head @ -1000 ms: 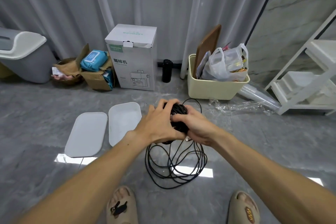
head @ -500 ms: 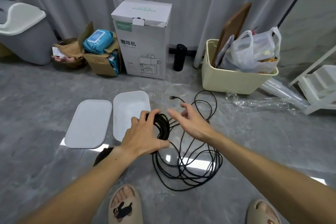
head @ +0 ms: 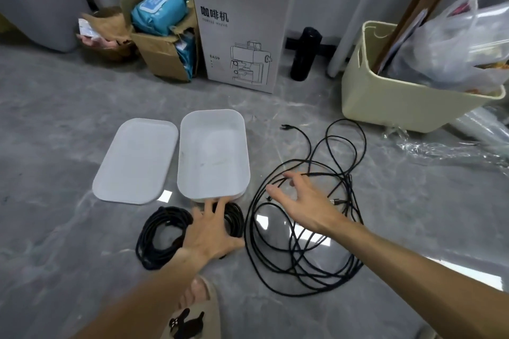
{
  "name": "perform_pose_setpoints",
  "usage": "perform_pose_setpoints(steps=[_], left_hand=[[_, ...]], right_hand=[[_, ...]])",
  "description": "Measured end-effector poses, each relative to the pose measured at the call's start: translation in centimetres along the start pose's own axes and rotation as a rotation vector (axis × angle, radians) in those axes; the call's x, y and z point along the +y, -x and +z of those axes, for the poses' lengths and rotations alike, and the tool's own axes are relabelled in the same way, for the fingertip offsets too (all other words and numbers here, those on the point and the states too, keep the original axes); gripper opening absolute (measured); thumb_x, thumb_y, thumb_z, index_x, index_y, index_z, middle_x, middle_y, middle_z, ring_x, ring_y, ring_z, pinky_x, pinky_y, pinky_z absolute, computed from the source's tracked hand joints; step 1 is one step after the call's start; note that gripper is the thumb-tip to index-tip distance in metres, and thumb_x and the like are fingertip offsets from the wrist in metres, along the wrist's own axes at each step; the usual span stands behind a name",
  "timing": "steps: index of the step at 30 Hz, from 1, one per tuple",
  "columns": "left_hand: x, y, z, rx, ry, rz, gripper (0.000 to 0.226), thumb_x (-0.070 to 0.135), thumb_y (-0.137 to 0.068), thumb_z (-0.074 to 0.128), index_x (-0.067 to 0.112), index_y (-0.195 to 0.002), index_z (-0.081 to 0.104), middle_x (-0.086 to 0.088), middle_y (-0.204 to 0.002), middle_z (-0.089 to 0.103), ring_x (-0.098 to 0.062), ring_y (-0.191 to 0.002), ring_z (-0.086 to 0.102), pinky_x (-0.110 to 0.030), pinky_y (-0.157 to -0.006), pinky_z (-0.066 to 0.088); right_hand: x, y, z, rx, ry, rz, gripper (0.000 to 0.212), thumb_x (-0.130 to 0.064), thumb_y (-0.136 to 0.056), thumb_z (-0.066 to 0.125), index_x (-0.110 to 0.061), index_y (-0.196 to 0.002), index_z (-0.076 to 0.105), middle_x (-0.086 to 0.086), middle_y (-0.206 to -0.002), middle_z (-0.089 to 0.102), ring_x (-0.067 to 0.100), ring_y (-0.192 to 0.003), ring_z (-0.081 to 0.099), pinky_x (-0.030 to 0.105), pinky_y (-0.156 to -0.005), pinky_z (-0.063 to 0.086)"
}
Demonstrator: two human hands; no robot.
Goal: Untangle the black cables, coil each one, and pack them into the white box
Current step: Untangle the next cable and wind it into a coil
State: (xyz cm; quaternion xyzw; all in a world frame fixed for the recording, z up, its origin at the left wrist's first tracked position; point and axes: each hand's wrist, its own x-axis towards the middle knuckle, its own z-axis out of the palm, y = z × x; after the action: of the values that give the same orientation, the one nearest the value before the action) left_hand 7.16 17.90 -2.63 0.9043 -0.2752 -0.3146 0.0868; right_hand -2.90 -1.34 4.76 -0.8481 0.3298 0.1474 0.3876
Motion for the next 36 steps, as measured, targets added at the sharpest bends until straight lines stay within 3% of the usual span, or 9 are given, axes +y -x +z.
perform_pose_setpoints(steps=[4,12,15,19,23,26,29,33,36], left_hand=[[-1.0,-1.2,1.4,0.024,-0.151,0.002,0.095,0.058,-0.070,0.070,0.035,-0.146,0.019,0.000,-0.145,0.022,-0.033,-0.119,0.034,-0.040,-0.082,0.051],[-0.9,-2.2,4.1,0.125,-0.306,-0.020,0.100,0.062,-0.075,0.067,0.035,-0.153,0.010,0.001,-0.155,0.017,-0.033,-0.131,0.029,-0.046,-0.102,0.038],[-1.4,-2.3,4.8,0.193,-0.356,-0.010,0.104,0.067,-0.075,0.064,0.033,-0.156,0.009,0.000,-0.159,0.019,-0.035,-0.143,0.018,-0.050,-0.114,0.024],[-2.0,-2.1,4.7,0.230,-0.385,0.012,0.108,0.073,-0.068,0.066,0.027,-0.156,0.023,-0.002,-0.156,0.034,-0.042,-0.143,0.021,-0.057,-0.115,0.020],[-0.7,-1.3,3.9,0.224,-0.408,-0.023,0.101,0.078,-0.069,0.060,0.027,-0.152,0.034,-0.003,-0.156,0.035,-0.045,-0.142,0.021,-0.056,-0.116,0.014],[1.0,-0.8,2.9,0.264,-0.393,0.068,0.081,0.066,-0.064,0.072,0.020,-0.129,0.061,-0.008,-0.136,0.055,-0.040,-0.130,0.042,-0.054,-0.107,0.029],[4.1,-0.9,1.3,0.309,-0.402,0.204,0.061,0.054,-0.066,0.076,0.018,-0.115,0.069,-0.007,-0.124,0.062,-0.031,-0.117,0.053,-0.046,-0.097,0.038],[9.6,-1.3,-0.2,0.219,-0.369,0.389,0.047,0.045,-0.090,0.053,0.023,-0.132,0.056,-0.001,-0.139,0.048,-0.022,-0.129,0.042,-0.039,-0.109,0.028],[12.8,-2.9,-0.5,0.164,-0.357,0.458,0.044,0.039,-0.096,0.046,0.024,-0.137,0.050,0.003,-0.140,0.045,-0.018,-0.131,0.039,-0.033,-0.109,0.025]], right_hand=[[1.1,-1.8,2.3,0.001,0.135,-0.048,0.078,-0.073,-0.090,0.041,-0.027,-0.152,0.029,-0.001,-0.155,0.034,0.021,-0.143,0.030,0.043,-0.118,0.024],[5.4,-3.8,5.0,-0.026,0.272,-0.031,0.067,-0.062,-0.094,0.044,-0.025,-0.148,0.033,0.001,-0.149,0.040,0.022,-0.139,0.034,0.043,-0.120,0.018],[6.7,-4.2,5.0,-0.034,0.285,0.003,0.067,-0.061,-0.094,0.045,-0.023,-0.148,0.033,0.003,-0.149,0.040,0.023,-0.139,0.035,0.044,-0.119,0.020],[7.9,-4.4,4.0,-0.040,0.287,0.061,0.069,-0.059,-0.094,0.046,-0.021,-0.149,0.033,0.005,-0.150,0.040,0.025,-0.138,0.036,0.043,-0.118,0.021],[8.4,-4.0,2.6,-0.034,0.290,0.106,0.067,-0.057,-0.095,0.046,-0.021,-0.149,0.033,0.006,-0.149,0.039,0.026,-0.138,0.036,0.044,-0.118,0.021],[8.5,-3.8,1.3,-0.041,0.309,0.127,0.065,-0.054,-0.095,0.046,-0.020,-0.148,0.034,0.008,-0.150,0.038,0.027,-0.138,0.036,0.044,-0.117,0.022],[8.8,-3.6,-0.2,-0.036,0.327,0.144,0.060,-0.049,-0.096,0.047,-0.019,-0.147,0.036,0.008,-0.150,0.038,0.028,-0.138,0.036,0.044,-0.116,0.022],[9.9,-3.7,-1.8,-0.020,0.356,0.164,0.051,-0.042,-0.098,0.047,-0.018,-0.142,0.042,0.007,-0.146,0.041,0.027,-0.136,0.038,0.043,-0.115,0.023],[11.5,-4.1,-2.7,0.002,0.361,0.181,0.044,-0.037,-0.099,0.048,-0.017,-0.138,0.047,0.006,-0.143,0.043,0.026,-0.133,0.042,0.041,-0.113,0.026]])
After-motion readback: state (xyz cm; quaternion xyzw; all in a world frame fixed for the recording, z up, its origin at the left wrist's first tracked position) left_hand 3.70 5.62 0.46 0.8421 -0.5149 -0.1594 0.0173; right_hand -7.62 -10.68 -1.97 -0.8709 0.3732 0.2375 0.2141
